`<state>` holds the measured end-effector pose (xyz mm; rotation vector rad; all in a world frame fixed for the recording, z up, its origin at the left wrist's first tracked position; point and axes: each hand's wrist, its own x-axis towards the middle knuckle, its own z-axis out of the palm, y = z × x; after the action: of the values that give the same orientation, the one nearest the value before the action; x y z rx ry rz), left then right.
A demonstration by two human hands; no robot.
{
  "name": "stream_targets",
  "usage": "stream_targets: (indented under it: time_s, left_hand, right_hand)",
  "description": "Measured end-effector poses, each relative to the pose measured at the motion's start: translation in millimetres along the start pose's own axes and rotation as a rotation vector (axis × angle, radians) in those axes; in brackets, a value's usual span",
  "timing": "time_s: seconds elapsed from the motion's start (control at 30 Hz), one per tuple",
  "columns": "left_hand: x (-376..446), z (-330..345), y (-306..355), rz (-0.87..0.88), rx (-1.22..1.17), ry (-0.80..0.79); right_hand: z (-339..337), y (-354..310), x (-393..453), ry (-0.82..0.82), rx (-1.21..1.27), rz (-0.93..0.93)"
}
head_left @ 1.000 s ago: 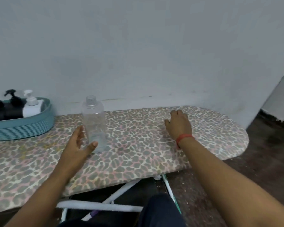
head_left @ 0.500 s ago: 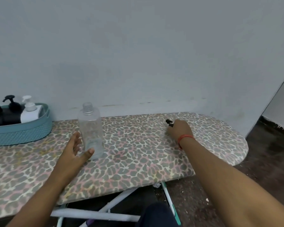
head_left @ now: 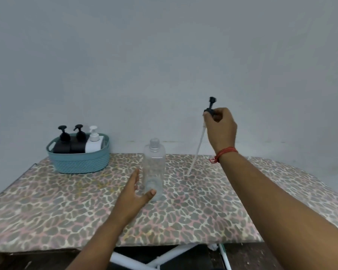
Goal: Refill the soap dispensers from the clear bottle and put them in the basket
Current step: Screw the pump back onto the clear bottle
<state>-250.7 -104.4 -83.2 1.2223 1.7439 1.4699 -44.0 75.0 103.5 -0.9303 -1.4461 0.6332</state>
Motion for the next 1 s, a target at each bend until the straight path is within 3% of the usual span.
stream_targets:
  time_s: [0.13, 0.4, 0.57, 1.0]
  left_hand:
    - [-1, 0, 4, -0.023, -0.001, -0.014]
    - [-2, 4, 6, -0.006, 0.056, -0.019]
    - [0, 4, 2, 0.006, 0.102, -0.03]
    - [1, 4, -1, 0.011, 0.109, -0.022]
  right_hand:
    - [2, -29, 7, 0.183, 0.205, -0.073]
    - [14, -55, 9, 0.257, 0.429, -0.061]
    - [20, -59, 8, 0.253, 0.468, -0.016]
    - [30, -63, -20, 0.073, 0.368, -0.207]
